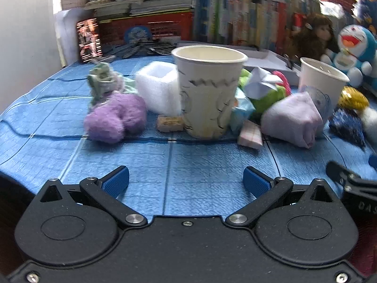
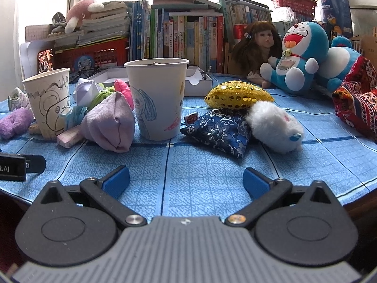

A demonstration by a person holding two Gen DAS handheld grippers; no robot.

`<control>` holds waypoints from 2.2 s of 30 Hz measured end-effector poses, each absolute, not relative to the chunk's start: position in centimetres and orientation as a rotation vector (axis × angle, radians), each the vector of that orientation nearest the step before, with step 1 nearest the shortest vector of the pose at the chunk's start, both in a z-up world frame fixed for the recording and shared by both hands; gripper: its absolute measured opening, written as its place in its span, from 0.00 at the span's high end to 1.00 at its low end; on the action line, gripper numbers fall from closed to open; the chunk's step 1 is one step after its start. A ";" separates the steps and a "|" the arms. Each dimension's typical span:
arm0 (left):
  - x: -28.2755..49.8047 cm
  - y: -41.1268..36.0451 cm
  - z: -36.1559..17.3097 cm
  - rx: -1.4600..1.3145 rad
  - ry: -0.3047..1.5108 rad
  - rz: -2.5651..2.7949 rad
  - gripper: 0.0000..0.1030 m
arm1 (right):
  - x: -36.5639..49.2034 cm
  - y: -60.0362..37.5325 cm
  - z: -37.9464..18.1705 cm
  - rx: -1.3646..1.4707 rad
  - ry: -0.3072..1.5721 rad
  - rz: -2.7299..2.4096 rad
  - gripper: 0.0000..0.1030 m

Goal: Organize soft objects
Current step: 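Grasp the purple fuzzy plush with the left gripper while the right grasps the lilac sock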

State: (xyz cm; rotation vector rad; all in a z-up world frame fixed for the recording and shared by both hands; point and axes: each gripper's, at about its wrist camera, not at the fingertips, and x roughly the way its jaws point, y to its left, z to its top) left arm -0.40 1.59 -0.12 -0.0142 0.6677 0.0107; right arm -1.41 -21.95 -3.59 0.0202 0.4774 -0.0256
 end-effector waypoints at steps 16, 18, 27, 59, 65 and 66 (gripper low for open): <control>0.9 7.5 3.0 -0.031 0.510 0.143 0.01 | -0.5 -19.5 -0.8 -0.021 0.340 0.138 0.07; 1.5 8.0 2.9 -0.037 0.513 0.156 0.01 | 0.0 -19.1 -0.9 -0.025 0.332 0.130 0.11; 3.8 9.1 1.7 -0.040 0.540 0.163 0.13 | 1.1 -18.1 -0.9 0.010 0.338 0.157 0.30; 5.9 9.5 -0.5 -0.073 0.600 0.122 0.23 | 3.7 -15.0 -1.7 -0.062 0.368 0.159 0.39; 6.0 9.5 -0.6 -0.070 0.598 0.131 0.20 | 3.8 -14.2 -1.8 -0.097 0.363 0.133 0.38; 6.0 9.5 -0.6 -0.070 0.597 0.131 0.19 | 3.8 -14.2 -1.8 -0.098 0.362 0.132 0.38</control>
